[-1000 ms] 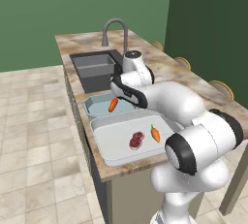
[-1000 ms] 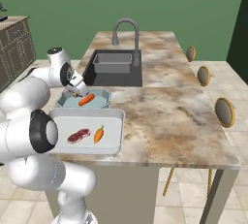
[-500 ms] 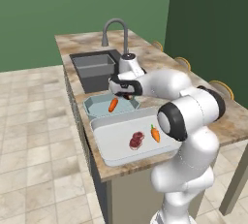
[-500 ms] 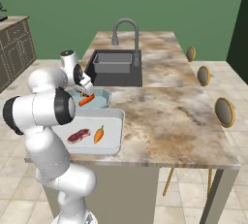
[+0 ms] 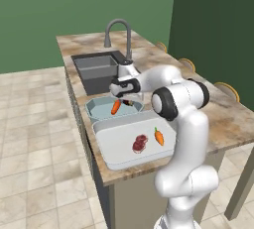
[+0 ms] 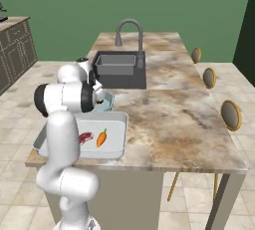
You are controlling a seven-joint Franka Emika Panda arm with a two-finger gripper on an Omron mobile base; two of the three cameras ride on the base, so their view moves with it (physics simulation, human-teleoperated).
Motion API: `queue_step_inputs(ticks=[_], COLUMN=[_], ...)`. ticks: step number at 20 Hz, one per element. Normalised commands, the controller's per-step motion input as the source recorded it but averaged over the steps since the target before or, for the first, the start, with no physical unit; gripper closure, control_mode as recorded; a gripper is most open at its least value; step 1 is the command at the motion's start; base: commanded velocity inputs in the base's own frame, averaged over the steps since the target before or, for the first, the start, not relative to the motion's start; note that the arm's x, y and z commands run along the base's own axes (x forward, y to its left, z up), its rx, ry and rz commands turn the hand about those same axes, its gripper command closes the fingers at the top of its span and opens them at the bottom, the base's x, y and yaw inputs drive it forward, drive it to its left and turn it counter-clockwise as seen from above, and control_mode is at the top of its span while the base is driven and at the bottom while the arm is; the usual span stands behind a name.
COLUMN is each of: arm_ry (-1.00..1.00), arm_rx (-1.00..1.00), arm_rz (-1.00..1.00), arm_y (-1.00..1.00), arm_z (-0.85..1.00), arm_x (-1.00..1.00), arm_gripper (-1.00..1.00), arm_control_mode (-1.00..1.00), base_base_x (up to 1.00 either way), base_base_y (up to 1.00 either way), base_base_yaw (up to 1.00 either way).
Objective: Place one carrot and one steak in each tupperware on the nearby counter, to pack two identical lunches.
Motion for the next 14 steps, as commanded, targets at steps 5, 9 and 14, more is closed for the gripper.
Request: queue_step_inputs(ticks=[5, 9, 14], arm_ry=[0.06, 0.0, 0.0], arm_rx=[0.0, 0.0, 0.0], arm_rz=[-0.13, 0.0, 0.0], arm_y=[0.0, 0.0, 0.0], arm_z=[-0.19, 0.0, 0.0], arm_x=[0.96, 0.0, -0.05], arm_gripper=[-1.0, -1.0, -1.0], arm_control_mode=[-1.0, -1.0, -1.0], base_base_x=[0.0, 0.0, 0.0], base_base_y=[0.0, 0.0, 0.0], base_base_yaw=[0.0, 0.0, 0.0])
